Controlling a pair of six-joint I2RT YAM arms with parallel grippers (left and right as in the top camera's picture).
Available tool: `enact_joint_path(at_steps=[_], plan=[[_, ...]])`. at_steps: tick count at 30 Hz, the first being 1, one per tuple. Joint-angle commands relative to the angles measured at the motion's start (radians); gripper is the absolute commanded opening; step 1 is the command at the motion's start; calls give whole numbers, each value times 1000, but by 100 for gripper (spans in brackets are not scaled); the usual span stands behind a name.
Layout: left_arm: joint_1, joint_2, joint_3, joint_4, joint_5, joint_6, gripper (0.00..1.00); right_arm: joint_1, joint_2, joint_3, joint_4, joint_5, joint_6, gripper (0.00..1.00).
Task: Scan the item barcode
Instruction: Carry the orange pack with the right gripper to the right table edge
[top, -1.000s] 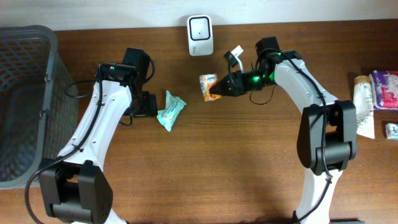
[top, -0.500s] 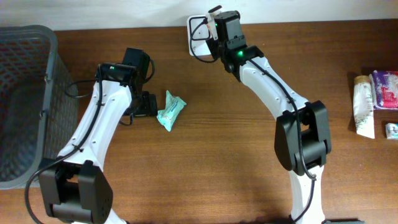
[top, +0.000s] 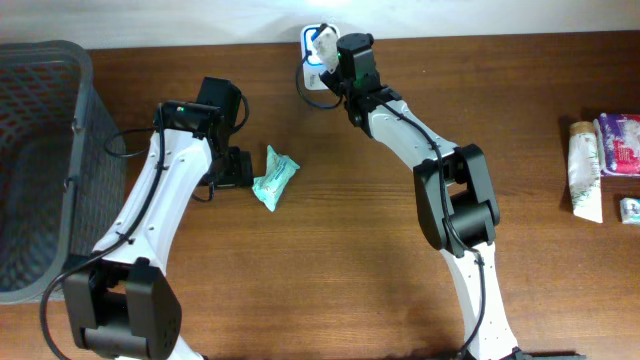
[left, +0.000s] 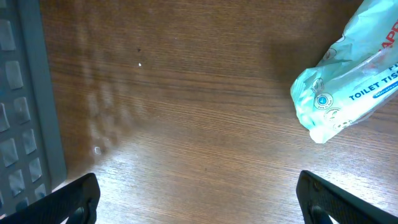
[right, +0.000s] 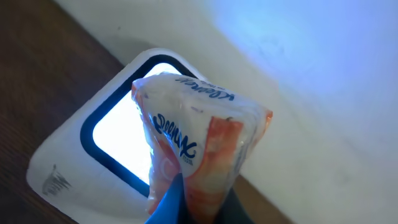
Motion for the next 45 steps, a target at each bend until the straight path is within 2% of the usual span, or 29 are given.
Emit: enact_joint_path(at_steps=[1, 6, 10, 12, 13, 16, 19, 21, 24, 27, 29, 31, 33, 34, 35, 38, 39, 41, 45], plan=[[3, 1, 0, -1, -7, 0, 99, -1, -6, 19, 11, 8, -106, 4], [3, 1, 0, -1, -7, 0, 99, -1, -34, 20, 24, 64, -72, 4], [3, 1, 0, -1, -7, 0, 99, -61, -160, 20, -20, 229, 211, 4], [3, 1, 0, -1, -7, 0, 99, -154, -254, 20, -223, 262, 459, 4], [3, 1, 0, -1, -7, 0, 99, -240, -304, 20, -412, 262, 629, 4], [3, 1, 0, -1, -7, 0, 99, -436, -333, 19, -736, 262, 832, 4], [3, 1, 0, -1, -7, 0, 99, -638, -332, 16, -943, 261, 850, 4], [3, 1, 0, -1, -7, 0, 99, -770, -332, 14, -1024, 207, 851, 4], [3, 1, 0, -1, -7, 0, 99, -929, -332, -1, -1078, 92, 993, 4], [3, 1, 0, -1, -7, 0, 99, -1036, -331, -41, -1077, -27, 1015, 4], [3, 1, 0, -1, -7, 0, 99, -1073, -331, -60, -1069, -26, 1015, 4], [3, 1, 0, -1, -7, 0, 99, -1081, -331, -84, -1053, -26, 1014, 13], [3, 1, 0, -1, -7, 0, 99, -1081, -331, -111, -1032, -26, 1014, 13], [3, 1, 0, -1, -7, 0, 99, -1081, -331, -122, -1025, -26, 1014, 29], [3, 1, 0, -1, -7, 0, 99, -1081, -331, -126, -1024, -26, 1014, 40], [3, 1, 0, -1, -7, 0, 99, -1081, -331, -126, -1034, -28, 1014, 44], [3, 1, 0, -1, -7, 0, 99, -1080, -332, -126, -1037, -38, 1004, 50], [3, 1, 0, -1, -7, 0, 99, -1080, -337, -125, -1035, -132, 1002, 52], [3, 1, 0, -1, -7, 0, 99, -1046, -359, -125, -1013, -586, 896, 57]])
